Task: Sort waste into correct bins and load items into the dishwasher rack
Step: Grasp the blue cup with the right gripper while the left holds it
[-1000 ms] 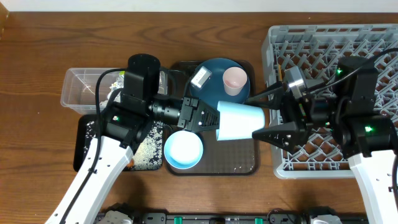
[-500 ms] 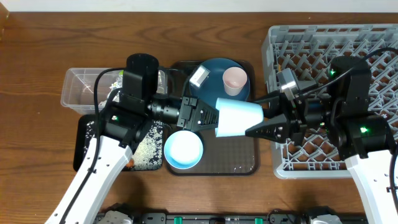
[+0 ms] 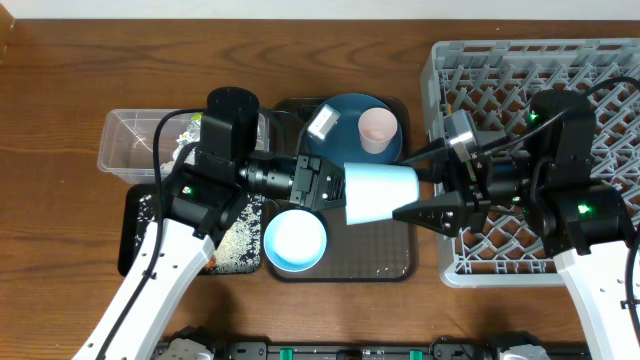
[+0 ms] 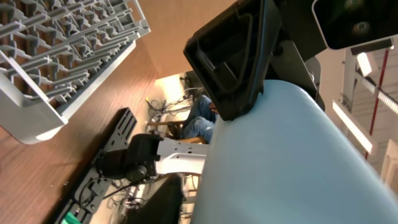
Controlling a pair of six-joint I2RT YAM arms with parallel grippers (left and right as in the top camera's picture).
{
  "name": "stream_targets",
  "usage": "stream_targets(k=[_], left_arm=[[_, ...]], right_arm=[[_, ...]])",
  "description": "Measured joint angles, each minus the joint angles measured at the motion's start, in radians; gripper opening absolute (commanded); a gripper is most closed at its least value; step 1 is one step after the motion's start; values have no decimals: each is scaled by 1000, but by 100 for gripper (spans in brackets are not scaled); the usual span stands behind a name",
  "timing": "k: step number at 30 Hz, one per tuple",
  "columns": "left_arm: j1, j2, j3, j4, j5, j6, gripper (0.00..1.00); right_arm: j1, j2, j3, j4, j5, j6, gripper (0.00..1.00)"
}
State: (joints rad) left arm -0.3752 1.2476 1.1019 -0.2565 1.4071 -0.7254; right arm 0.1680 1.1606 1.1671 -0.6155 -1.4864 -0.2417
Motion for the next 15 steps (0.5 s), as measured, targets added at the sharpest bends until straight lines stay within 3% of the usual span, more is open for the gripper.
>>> stream_targets(k=[6,11,15], left_arm=[[0,0,0,0,-1,-4,19],[0,0,0,0,-6,-4,19],[0,0,0,0,-15,-4,19]], right_arm=[[0,0,0,6,-1,-1,76],[0,0,0,7,-3,1,65],[0,0,0,7,-6,3,64]])
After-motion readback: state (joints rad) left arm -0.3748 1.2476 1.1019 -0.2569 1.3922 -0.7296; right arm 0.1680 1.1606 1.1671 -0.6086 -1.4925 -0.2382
